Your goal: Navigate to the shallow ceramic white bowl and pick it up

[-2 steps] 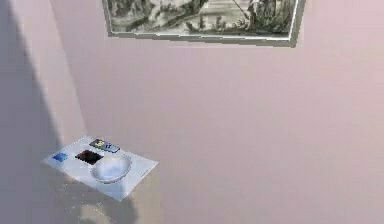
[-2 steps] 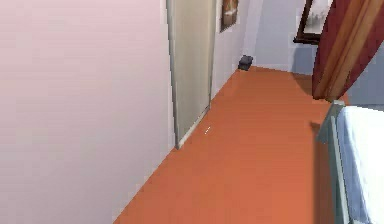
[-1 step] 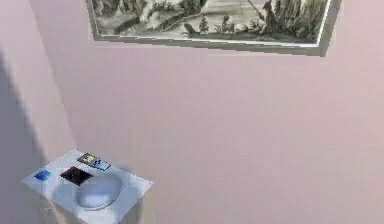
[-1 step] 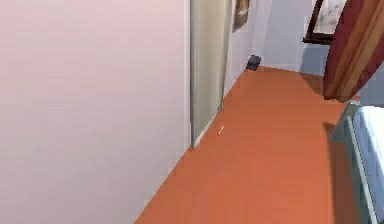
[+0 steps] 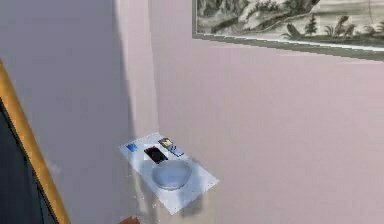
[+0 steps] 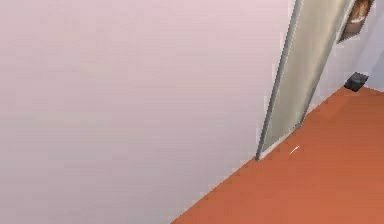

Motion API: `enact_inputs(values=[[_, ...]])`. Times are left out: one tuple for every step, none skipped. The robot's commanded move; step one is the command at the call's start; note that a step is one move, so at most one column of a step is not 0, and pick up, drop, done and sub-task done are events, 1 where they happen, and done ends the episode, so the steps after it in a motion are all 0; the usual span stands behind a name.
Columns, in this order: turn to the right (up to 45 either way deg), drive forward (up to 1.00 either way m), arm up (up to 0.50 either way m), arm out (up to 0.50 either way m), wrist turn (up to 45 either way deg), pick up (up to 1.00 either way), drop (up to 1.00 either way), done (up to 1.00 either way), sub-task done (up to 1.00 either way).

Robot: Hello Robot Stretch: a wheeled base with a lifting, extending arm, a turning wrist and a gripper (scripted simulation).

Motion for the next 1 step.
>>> enact_inputs(values=[[0.0, 0.2, 0.0, 0.0, 0.0, 0.0, 0.0, 0.0, 0.0]])
